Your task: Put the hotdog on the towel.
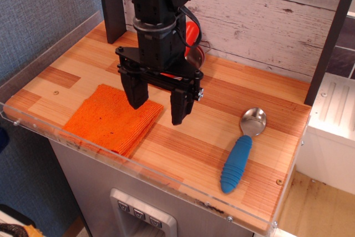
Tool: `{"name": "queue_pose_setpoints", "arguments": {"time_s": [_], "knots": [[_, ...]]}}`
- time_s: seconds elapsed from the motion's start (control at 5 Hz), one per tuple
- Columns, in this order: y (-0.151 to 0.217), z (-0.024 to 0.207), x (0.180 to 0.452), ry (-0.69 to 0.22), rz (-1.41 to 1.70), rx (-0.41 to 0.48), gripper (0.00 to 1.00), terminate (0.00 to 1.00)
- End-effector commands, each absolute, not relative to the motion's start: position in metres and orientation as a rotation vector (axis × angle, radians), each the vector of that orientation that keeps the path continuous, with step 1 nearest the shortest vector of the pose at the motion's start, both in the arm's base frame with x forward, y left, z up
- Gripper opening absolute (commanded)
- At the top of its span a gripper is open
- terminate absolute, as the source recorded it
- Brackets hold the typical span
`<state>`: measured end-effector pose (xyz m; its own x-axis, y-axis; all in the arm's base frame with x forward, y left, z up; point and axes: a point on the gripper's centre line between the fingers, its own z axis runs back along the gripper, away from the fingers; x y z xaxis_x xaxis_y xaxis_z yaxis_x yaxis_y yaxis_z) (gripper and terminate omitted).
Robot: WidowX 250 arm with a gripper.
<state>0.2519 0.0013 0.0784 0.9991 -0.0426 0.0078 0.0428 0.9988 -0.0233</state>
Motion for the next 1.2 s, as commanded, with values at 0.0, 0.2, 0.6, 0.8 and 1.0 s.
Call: {"name": "queue_pose_setpoints", "arguments": {"time_s": [0.0, 0.2, 0.6, 0.8, 1.0], "knots": [[0.001, 0.078, 0.252, -0.007, -0.043, -0.023, 1.0, 0.0], [0.017, 0.082, 0.269, -0.035, -0.009, -0.015, 1.0, 0.0], [0.049, 0.09, 0.323, -0.081, 0.071, 0.007, 1.0, 0.0], [0.062, 0.086, 0.35, -0.089, 0.101, 0.023, 1.0, 0.0], [0.066, 0.078, 0.368, -0.093, 0.077, 0.055, 1.0, 0.0]]}}
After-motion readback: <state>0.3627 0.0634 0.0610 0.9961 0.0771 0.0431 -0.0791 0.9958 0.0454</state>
